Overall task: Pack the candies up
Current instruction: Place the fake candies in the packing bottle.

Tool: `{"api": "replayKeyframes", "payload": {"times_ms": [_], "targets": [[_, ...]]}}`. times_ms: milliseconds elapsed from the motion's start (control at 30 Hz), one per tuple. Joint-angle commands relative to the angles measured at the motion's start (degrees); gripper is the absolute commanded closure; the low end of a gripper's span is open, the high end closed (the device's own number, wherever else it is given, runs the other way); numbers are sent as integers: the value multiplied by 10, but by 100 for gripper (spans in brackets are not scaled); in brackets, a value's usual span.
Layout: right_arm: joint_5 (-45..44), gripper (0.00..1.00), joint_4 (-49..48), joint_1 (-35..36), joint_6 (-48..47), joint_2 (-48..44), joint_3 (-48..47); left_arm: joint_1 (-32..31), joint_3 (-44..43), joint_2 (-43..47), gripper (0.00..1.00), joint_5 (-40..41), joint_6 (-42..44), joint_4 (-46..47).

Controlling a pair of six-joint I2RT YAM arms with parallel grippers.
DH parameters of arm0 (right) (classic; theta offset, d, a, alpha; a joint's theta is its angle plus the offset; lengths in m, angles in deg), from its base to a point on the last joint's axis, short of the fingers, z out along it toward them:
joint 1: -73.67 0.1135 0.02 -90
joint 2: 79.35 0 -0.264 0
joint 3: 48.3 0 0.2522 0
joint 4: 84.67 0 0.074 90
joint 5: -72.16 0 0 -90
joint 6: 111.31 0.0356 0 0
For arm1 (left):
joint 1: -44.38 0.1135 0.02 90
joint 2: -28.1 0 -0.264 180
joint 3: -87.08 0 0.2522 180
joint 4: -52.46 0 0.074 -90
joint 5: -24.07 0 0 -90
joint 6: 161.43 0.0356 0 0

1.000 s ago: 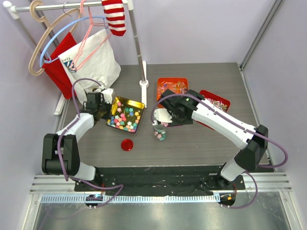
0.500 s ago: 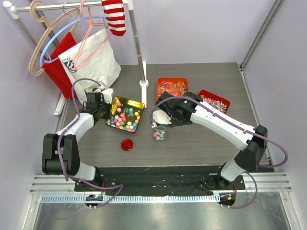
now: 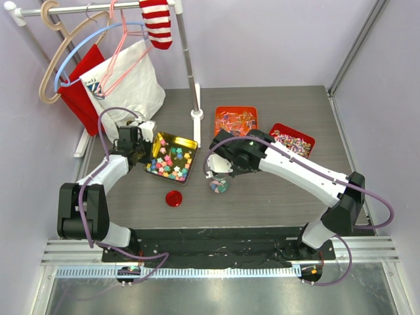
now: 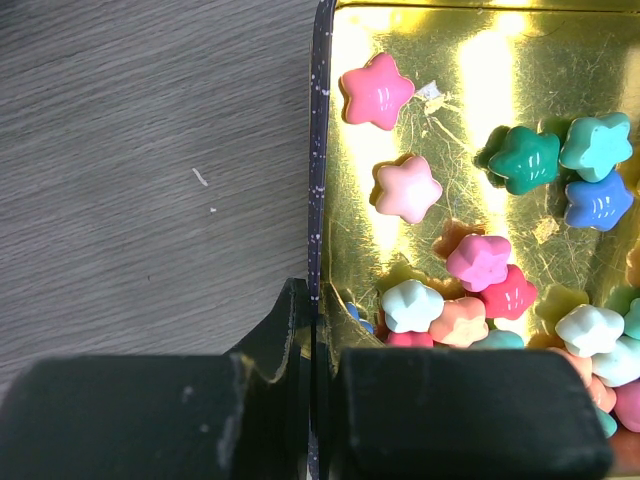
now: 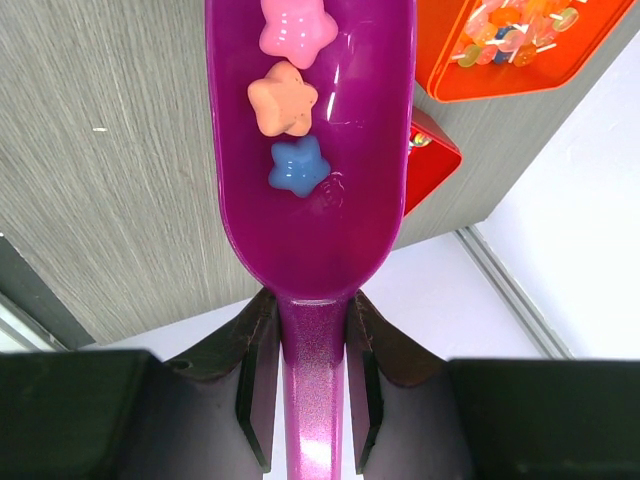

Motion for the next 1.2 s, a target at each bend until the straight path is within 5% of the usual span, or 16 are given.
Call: {"api": "replayKeyframes", "payload": {"times_ms": [0,1167], "targets": [[-35,99,92,9,5,-26,-5,2,-5,4,100,-18,-8,49],[-141,99,92,72,-10,-23,19,5,-5,2,100,-17,-8,49]]}}
